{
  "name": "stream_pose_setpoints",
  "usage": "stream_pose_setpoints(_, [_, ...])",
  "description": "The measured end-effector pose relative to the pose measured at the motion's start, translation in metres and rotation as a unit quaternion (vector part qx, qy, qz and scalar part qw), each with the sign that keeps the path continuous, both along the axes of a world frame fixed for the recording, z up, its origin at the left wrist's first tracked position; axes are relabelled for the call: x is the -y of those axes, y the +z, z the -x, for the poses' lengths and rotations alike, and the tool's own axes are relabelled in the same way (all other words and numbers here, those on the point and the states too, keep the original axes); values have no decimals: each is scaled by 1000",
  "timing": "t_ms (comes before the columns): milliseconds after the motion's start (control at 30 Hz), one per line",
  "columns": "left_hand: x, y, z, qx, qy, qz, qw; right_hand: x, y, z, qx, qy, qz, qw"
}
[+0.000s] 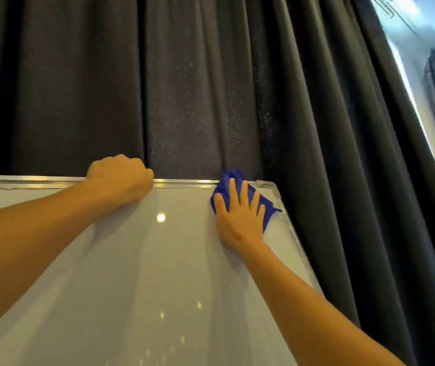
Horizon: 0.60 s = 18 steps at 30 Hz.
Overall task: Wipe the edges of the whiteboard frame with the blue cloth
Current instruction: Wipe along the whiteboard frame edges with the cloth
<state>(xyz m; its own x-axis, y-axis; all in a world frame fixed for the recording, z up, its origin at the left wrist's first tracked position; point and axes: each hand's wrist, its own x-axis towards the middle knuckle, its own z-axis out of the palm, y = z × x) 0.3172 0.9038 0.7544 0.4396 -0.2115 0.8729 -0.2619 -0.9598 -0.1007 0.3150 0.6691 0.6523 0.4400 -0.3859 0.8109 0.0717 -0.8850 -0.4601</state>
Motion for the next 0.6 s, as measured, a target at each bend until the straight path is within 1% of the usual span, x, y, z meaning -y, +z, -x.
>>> stream_pose_setpoints(100, [34,-2,-6,6,-14,-37,999,-34,-19,-5,34,57,150,986])
stream_pose_setpoints(167, [48,-4,-12,21,-12,-82,996,-26,-27,0,47,76,240,967])
stream_pose_setpoints(200, [51,-5,-15,37,-5,-108,993,-12,-25,4,55,71,263,961])
stream_pose_setpoints(233, [55,-5,-16,53,4,-128,990,6,-19,6,61,62,259,962])
stream_pose_setpoints(267, [59,-6,-15,65,10,-142,988,27,-12,8,63,48,227,971])
stream_pose_setpoints(367, [72,-6,-9,74,14,-144,987,78,8,10,33,-26,53,998])
stream_pose_setpoints(433, [77,-3,-8,68,15,-123,990,86,20,9,4,-31,-37,999])
stream_pose_setpoints(467, [79,-1,-10,58,13,-102,993,80,23,5,1,-25,-47,999])
stream_pose_setpoints(500, [81,1,-12,42,7,-75,996,67,23,2,4,-14,-32,999])
stream_pose_setpoints(533, [85,4,-12,21,-3,-48,999,51,21,-1,13,3,6,1000])
stream_pose_setpoints(600, [101,7,-15,-14,-22,-16,1000,20,7,-5,38,50,125,990])
